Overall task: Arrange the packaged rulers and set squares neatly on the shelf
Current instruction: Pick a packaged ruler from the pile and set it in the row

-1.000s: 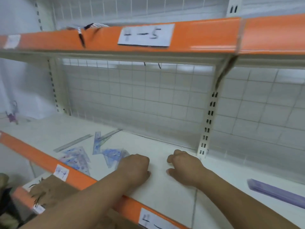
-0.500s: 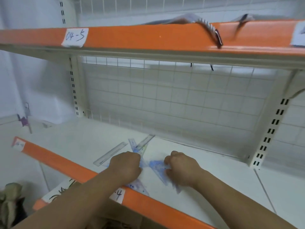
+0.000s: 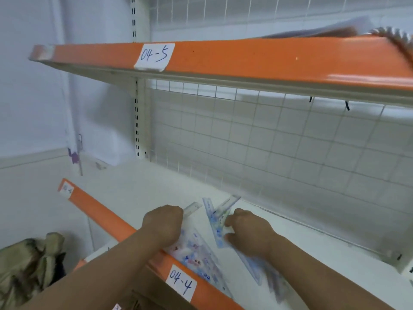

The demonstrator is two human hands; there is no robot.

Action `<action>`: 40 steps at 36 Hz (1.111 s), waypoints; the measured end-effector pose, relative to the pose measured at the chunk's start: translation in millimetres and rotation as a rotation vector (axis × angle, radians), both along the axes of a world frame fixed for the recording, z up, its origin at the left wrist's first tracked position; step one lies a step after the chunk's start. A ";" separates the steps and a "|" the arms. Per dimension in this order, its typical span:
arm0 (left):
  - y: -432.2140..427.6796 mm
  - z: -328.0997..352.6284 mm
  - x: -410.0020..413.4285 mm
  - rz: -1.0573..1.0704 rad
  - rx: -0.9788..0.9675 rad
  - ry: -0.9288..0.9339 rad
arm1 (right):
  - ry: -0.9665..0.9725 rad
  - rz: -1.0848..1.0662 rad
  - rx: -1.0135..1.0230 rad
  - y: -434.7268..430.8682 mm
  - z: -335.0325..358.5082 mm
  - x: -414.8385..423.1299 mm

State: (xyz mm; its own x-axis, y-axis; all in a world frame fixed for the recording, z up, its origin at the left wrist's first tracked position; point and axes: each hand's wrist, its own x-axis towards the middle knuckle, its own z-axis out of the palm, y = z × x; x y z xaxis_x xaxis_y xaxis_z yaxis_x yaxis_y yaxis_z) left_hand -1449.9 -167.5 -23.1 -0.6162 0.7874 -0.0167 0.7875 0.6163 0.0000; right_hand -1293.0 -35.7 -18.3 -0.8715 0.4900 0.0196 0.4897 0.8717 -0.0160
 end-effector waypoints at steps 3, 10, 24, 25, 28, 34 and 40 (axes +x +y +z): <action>2.9 -4.7 -7.2 0.060 -0.005 -0.025 | -0.007 0.029 -0.009 5.4 1.5 -4.0; 12.2 -16.2 -14.8 0.152 -0.044 -0.049 | -0.017 0.056 -0.020 14.8 0.4 -4.6; 19.1 -13.6 -14.0 0.195 -0.049 -0.044 | -0.054 0.082 -0.011 24.5 -9.1 -4.5; 19.3 -13.2 -14.4 0.202 -0.049 -0.046 | -0.059 0.083 -0.012 24.5 -9.7 -5.0; 19.7 -12.3 -14.9 0.208 -0.060 -0.056 | -0.065 0.079 -0.018 24.9 -10.6 -6.7; 21.2 -11.6 -19.4 0.215 -0.057 -0.071 | -0.066 0.083 -0.014 25.8 -9.2 -8.4; 22.4 -13.9 -21.6 0.198 -0.057 -0.083 | -0.086 0.080 -0.018 27.4 -11.6 -9.5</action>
